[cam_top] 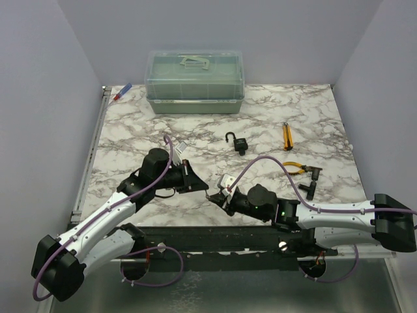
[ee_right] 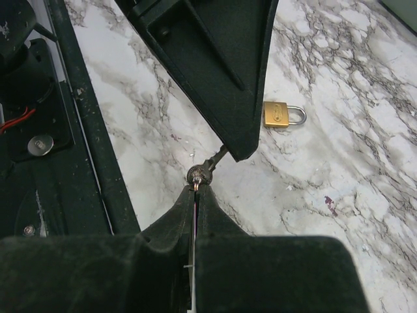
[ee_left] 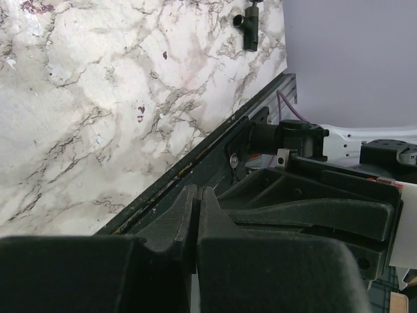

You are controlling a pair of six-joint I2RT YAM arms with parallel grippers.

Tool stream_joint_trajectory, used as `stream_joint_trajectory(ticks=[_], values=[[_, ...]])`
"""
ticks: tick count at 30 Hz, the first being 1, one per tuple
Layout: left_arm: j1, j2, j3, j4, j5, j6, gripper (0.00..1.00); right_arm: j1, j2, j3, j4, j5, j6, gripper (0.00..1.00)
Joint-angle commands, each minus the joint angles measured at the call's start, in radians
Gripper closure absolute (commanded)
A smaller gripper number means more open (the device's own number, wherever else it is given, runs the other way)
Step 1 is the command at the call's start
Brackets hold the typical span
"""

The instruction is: Unlock with the key

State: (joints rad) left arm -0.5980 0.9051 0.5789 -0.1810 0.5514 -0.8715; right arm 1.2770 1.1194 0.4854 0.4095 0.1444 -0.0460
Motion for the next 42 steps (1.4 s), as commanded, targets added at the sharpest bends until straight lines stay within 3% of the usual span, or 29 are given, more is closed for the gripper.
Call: stream_joint_trajectory(ticks=[1, 4, 6, 10, 11, 17, 19, 23, 32, 42], values=[[-0.006, -0.007, -0.002, 0.008, -0.031, 0.01, 1.0, 0.002, -0.02, 0.019, 0.017, 0.017, -0.003, 1.0], [-0.007, -0.021, 0.01, 0.0, -0.069, 0.013, 1.0, 0.002, -0.021, 0.021, 0.018, 0.027, 0.017, 0.97], [-0.006, -0.023, 0.029, -0.008, -0.103, 0.021, 1.0, 0.001, -0.025, 0.029, 0.002, 0.039, 0.03, 0.86], [-0.006, -0.019, 0.065, -0.012, -0.168, 0.037, 1.0, 0.002, -0.044, 0.032, -0.024, 0.042, 0.057, 0.44], [-0.006, -0.016, 0.076, -0.012, -0.181, 0.044, 1.0, 0.002, -0.053, 0.028, -0.027, 0.044, 0.077, 0.39], [-0.006, -0.019, 0.14, -0.012, -0.217, 0.104, 1.0, -0.015, -0.151, -0.02, -0.005, 0.12, 0.219, 0.26], [-0.006, -0.028, 0.154, -0.012, -0.213, 0.127, 1.0, -0.084, -0.2, -0.032, 0.002, 0.041, 0.3, 0.25], [-0.006, -0.051, 0.181, -0.011, -0.201, 0.164, 1.0, -0.291, -0.226, -0.048, 0.074, -0.262, 0.47, 0.26], [-0.006, -0.08, 0.253, -0.01, -0.102, 0.227, 1.0, -0.43, -0.123, 0.005, 0.316, -0.625, 0.603, 0.34], [-0.006, -0.124, 0.267, 0.004, -0.099, 0.244, 1.0, -0.435, -0.049, 0.056, 0.433, -0.733, 0.66, 0.41]])
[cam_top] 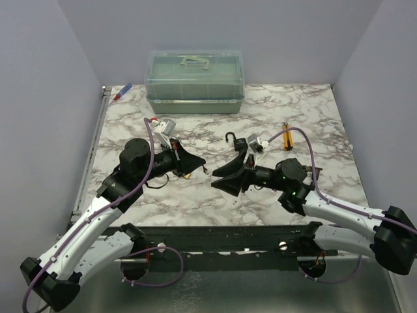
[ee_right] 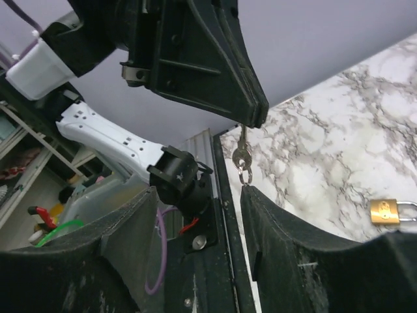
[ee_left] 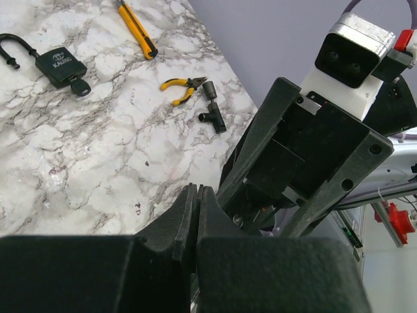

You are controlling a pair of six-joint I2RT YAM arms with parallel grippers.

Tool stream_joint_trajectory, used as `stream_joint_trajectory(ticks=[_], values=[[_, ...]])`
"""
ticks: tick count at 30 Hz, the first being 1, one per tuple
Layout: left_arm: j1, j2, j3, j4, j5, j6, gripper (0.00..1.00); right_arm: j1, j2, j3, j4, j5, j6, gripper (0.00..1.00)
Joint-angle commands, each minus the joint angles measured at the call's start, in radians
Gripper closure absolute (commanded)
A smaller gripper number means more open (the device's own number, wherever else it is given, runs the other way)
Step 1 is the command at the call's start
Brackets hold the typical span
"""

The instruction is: Unlock with the key

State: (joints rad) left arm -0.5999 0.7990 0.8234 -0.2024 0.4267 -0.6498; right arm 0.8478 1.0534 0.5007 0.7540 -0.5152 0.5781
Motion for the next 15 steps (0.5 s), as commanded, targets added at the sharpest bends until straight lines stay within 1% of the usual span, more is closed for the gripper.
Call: stream_joint_trajectory(ticks=[1, 5, 10, 15], values=[[-0.004, -0.019, 0.021, 0.028, 0.026, 0.022, 1.0, -0.006, 0.025, 0.045, 0.094, -0.07, 0.038, 0.42], [-0.005, -0.025, 0.014, 0.044, 0.03, 0.016, 1.0, -0.005, 0.053, 0.065, 0.094, -0.042, 0.04, 0.44], [-0.004, -0.04, 0.013, 0.055, 0.037, 0.016, 1.0, -0.006, 0.072, 0.095, 0.061, 0.015, 0.029, 0.45], [-0.005, -0.049, 0.009, 0.06, 0.042, 0.016, 1.0, -0.006, 0.101, 0.123, 0.053, 0.015, 0.028, 0.45]])
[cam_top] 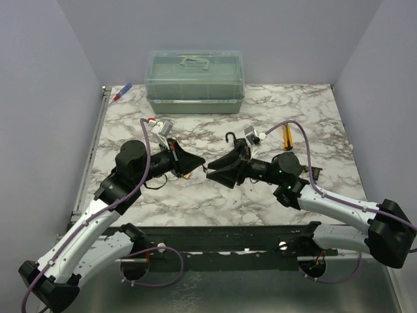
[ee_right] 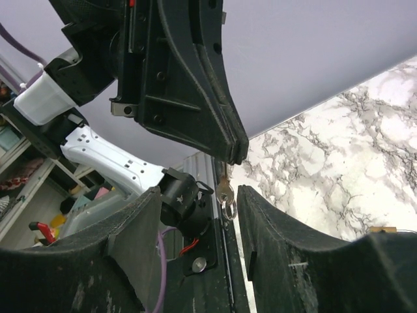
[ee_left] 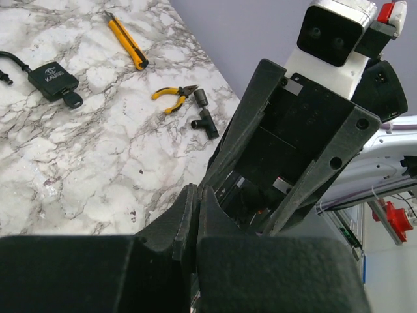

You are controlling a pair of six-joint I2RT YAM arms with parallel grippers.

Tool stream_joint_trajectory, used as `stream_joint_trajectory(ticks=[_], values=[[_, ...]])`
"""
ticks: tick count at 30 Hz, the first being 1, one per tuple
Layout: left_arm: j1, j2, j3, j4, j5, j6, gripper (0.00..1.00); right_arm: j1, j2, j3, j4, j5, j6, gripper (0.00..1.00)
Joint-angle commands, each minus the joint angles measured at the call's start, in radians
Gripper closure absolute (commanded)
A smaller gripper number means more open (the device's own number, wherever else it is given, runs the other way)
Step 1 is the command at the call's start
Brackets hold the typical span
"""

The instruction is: Unlock with the key

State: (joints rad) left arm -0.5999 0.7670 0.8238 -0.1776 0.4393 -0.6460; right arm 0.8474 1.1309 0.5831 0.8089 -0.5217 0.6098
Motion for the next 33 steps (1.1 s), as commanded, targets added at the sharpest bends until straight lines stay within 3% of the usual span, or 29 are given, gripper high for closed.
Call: stream_joint_trajectory(ticks=[1, 11, 23, 30, 33], values=[[-0.005, -0.018, 0.007, 0.036, 0.03, 0.014, 1.0, -0.005, 0.031, 0.045, -0.003, 0.02, -0.003, 0.45], [-0.004, -0.035, 0.005, 0.044, 0.022, 0.014, 1.0, -0.005, 0.073, 0.076, -0.001, -0.001, 0.003, 0.46], [-0.005, -0.039, 0.001, 0.047, 0.006, 0.016, 1.0, -0.005, 0.093, 0.086, 0.016, -0.027, 0.018, 0.59], [-0.004, -0.041, -0.004, 0.047, -0.001, 0.016, 1.0, -0.005, 0.095, 0.086, 0.021, -0.03, 0.019, 0.72], [-0.005, -0.044, -0.005, 0.047, -0.004, 0.017, 1.0, -0.005, 0.092, 0.082, 0.023, -0.024, 0.018, 0.83]])
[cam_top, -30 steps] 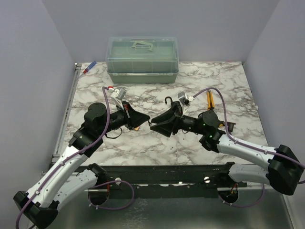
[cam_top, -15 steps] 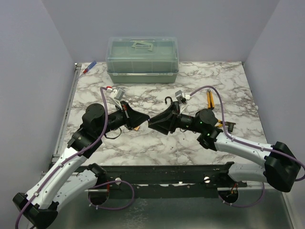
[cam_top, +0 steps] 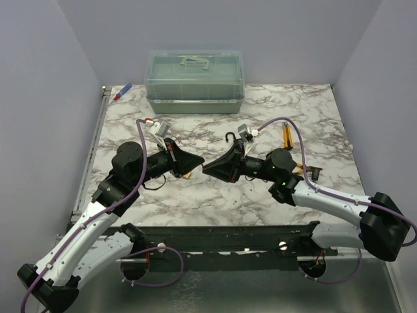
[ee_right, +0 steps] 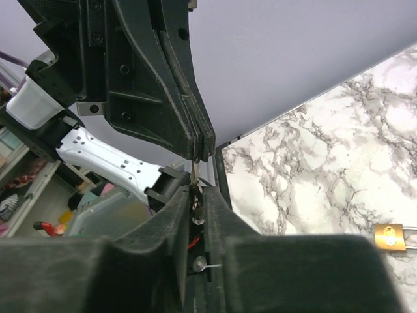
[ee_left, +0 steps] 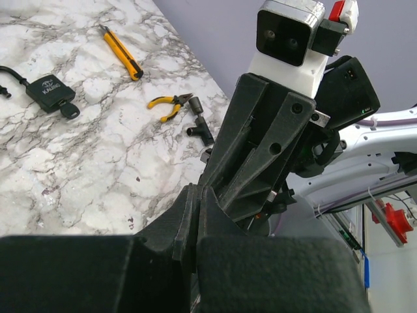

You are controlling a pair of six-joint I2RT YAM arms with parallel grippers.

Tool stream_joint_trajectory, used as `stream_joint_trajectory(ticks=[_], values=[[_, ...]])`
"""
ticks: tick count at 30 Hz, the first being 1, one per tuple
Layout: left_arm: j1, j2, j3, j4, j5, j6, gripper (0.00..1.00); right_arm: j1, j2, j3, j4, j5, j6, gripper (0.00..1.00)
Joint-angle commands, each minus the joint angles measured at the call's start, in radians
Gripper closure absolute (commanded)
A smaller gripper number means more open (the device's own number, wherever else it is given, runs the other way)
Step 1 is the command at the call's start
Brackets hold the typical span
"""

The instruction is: Unlock with the key

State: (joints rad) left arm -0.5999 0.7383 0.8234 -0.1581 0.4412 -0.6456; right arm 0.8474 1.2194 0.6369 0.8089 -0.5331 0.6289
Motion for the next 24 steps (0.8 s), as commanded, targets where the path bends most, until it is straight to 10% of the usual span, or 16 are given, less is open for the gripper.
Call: stream_joint_trajectory(ticks=[1, 9, 16, 24], values=[[-0.005, -0.016, -0.007, 0.028, -0.007, 0.017, 1.0, -0.005, 0.003, 0.025, 0.024, -0.01, -0.001, 0.87], [-0.004, -0.012, -0.011, 0.027, -0.029, 0.017, 1.0, -0.005, -0.012, 0.014, 0.023, 0.005, -0.006, 1.0], [-0.004, -0.021, -0.007, -0.026, -0.1, 0.027, 0.16, -0.005, -0.047, -0.014, -0.04, 0.07, -0.009, 1.0], [-0.005, -0.004, 0.03, -0.205, -0.286, 0.094, 0.03, -0.005, -0.153, -0.078, -0.285, 0.385, 0.016, 1.0]])
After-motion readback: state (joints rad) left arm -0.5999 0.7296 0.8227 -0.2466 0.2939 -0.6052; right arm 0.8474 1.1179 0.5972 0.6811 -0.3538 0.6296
